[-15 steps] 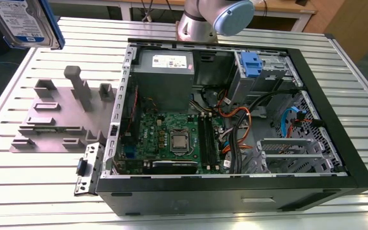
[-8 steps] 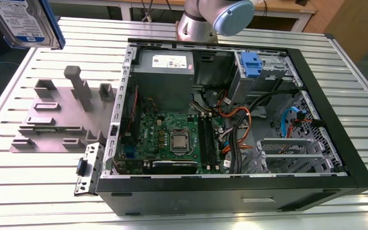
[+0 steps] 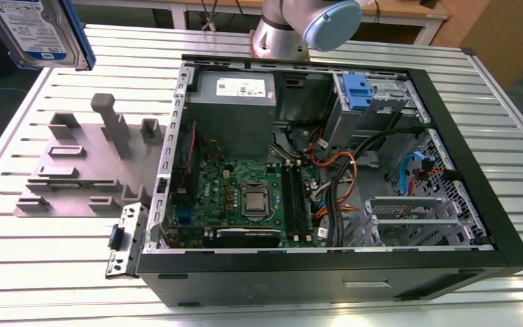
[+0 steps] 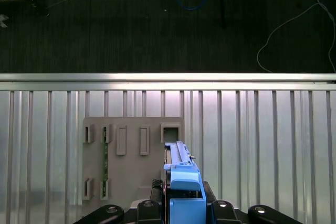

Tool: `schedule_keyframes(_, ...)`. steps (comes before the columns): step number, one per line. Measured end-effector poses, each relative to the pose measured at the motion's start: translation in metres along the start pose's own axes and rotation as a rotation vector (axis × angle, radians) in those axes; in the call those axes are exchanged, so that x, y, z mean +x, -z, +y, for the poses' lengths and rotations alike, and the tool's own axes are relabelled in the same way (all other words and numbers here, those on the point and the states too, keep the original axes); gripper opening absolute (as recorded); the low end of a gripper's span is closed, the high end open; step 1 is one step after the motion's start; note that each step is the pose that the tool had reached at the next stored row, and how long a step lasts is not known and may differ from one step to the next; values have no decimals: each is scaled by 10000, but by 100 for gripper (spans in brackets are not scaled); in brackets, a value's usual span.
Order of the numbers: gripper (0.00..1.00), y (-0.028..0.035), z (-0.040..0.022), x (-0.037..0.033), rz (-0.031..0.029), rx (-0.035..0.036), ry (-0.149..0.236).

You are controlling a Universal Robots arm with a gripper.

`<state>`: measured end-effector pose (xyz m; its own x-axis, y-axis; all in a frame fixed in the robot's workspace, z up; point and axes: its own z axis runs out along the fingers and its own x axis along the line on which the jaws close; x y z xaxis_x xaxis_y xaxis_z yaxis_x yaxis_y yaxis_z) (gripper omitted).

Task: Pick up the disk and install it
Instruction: 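Pick up the disk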

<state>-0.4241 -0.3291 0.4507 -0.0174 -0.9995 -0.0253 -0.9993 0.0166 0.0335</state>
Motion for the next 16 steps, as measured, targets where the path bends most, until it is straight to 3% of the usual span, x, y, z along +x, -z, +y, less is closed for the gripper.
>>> schedule_keyframes(9,36,24,-2,0,12,-2,1)
schedule_keyframes(16,36,135,3,-4,27,1,-1)
